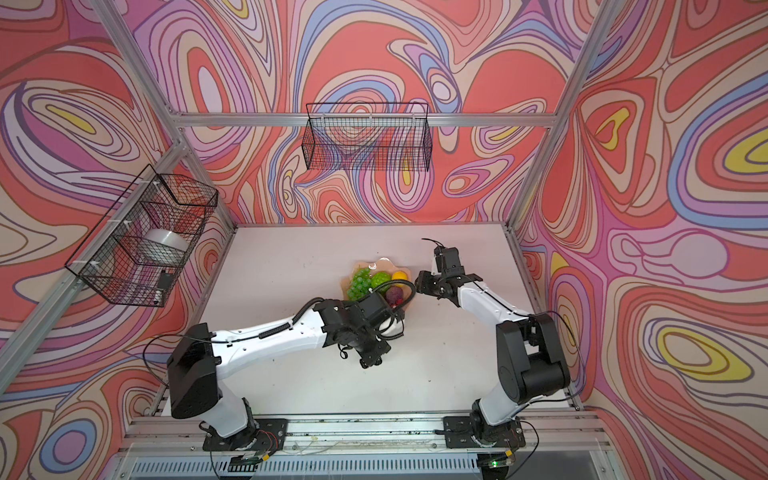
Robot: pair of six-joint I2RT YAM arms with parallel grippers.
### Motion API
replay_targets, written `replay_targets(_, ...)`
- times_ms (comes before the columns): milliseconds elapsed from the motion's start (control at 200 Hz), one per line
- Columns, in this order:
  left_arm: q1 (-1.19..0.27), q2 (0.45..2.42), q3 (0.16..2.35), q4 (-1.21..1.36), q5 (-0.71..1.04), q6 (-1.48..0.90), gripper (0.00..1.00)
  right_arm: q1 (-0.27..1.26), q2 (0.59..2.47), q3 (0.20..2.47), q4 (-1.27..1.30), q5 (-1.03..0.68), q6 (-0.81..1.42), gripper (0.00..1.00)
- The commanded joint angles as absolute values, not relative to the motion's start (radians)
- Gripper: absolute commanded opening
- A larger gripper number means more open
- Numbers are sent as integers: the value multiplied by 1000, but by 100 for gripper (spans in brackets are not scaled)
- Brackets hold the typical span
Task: Place and organize the fake fruits in the fruit bowl
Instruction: 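Lift the dark cherries with the left gripper and carry them over the bowl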
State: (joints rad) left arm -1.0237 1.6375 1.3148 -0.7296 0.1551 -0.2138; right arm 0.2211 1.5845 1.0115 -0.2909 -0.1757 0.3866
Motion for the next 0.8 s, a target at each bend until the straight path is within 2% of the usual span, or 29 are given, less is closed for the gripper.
replay_targets(0,-969,1599,1341,-744,183,-252,0,219,1532,1014,-265,-164,398,52)
replay_targets(270,-823,1666,1463,-617,250,-281,0,220,1525,1039,-299,-169,394,51)
replay_targets(511,-724,1903,1712,-531,266,-398,0,222,1469,1005,-313,-156,406,51)
replay_targets(796,-710,2136,1913,-471,296,-586,0,222,1448,962,-301,-160,425,51)
